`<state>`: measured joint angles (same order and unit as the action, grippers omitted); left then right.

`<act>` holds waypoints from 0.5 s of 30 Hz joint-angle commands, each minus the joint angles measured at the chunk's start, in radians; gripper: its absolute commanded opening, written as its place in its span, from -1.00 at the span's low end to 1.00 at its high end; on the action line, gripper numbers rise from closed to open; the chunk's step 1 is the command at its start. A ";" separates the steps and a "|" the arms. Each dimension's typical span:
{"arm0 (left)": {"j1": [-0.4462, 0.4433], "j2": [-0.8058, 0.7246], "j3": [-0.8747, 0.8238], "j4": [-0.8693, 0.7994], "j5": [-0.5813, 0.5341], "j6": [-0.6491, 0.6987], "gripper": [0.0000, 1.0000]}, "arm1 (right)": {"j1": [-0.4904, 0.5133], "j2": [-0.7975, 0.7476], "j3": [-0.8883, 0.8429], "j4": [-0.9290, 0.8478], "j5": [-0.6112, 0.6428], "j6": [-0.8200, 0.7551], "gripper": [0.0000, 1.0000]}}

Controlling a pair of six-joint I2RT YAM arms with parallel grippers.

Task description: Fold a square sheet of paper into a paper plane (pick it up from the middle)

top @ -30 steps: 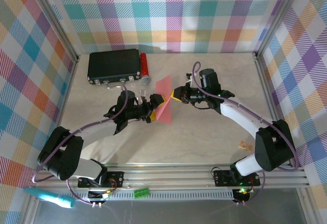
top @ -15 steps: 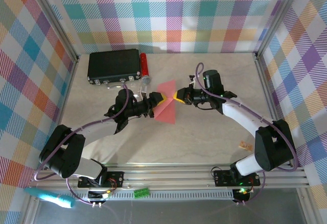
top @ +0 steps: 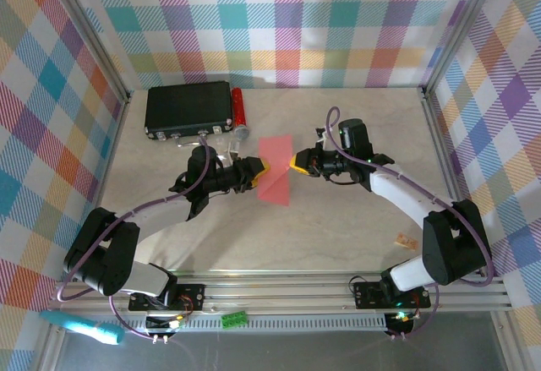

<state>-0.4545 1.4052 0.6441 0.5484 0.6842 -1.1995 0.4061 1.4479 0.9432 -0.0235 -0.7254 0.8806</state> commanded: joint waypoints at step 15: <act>0.047 -0.072 0.100 -0.449 -0.047 0.296 -0.85 | -0.023 -0.032 0.024 -0.266 0.207 -0.119 0.07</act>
<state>-0.4263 1.3819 0.6792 0.3237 0.6758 -1.0554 0.3908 1.4441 0.9440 -0.1711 -0.6128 0.8181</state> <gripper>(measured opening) 0.079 0.526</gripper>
